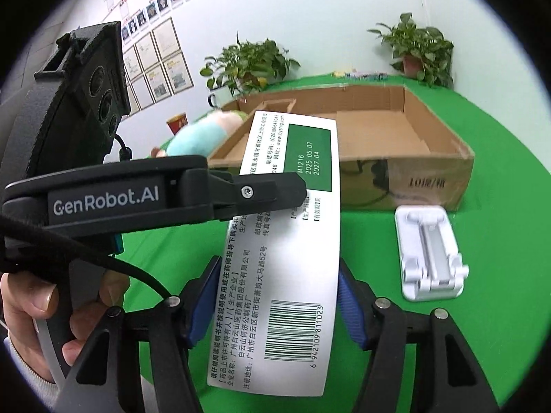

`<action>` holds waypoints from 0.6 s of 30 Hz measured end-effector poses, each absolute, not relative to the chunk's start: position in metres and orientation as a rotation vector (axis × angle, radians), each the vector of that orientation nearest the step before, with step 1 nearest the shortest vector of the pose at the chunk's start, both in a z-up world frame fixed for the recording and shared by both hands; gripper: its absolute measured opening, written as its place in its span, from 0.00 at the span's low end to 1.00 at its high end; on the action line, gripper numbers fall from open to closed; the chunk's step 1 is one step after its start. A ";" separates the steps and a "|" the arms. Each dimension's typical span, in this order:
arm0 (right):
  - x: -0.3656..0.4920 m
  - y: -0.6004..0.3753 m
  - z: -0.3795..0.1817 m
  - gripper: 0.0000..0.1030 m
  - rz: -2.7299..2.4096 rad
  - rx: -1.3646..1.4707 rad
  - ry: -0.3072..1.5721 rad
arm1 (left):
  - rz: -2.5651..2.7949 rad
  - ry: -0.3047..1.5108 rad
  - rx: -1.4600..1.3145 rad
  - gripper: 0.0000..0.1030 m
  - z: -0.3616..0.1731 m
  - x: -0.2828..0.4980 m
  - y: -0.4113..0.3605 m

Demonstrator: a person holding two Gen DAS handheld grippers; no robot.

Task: Organize objects
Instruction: 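Carry the medicine box over the box and lower it beside the hair dryer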

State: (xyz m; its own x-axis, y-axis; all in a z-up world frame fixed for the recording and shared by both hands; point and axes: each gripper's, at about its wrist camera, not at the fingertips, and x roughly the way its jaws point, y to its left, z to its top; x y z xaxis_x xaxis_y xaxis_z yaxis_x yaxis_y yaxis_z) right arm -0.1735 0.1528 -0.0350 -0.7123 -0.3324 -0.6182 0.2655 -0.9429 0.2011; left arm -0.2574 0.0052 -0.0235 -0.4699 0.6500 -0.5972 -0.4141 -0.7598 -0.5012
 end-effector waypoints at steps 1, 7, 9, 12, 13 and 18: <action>-0.175 0.153 -0.032 0.60 -2.647 0.962 -0.133 | 2.227 -0.375 -1.063 0.43 -0.016 -0.256 0.003; -0.187 0.160 -0.005 0.60 -2.699 0.871 -0.073 | 2.248 -0.345 -0.953 0.43 0.027 -0.261 0.010; -0.193 0.162 0.006 0.60 -2.720 0.835 -0.048 | 2.249 -0.343 -0.920 0.43 0.041 -0.264 0.012; -0.206 0.166 0.020 0.60 -2.732 0.799 -0.042 | 2.265 -0.312 -0.881 0.43 0.062 -0.273 0.016; -0.211 0.167 0.025 0.60 -2.740 0.786 -0.031 | 2.269 -0.303 -0.868 0.43 0.069 -0.277 0.017; -0.237 0.171 0.046 0.60 -2.753 0.764 0.019 | 2.273 -0.294 -0.831 0.43 0.095 -0.300 0.019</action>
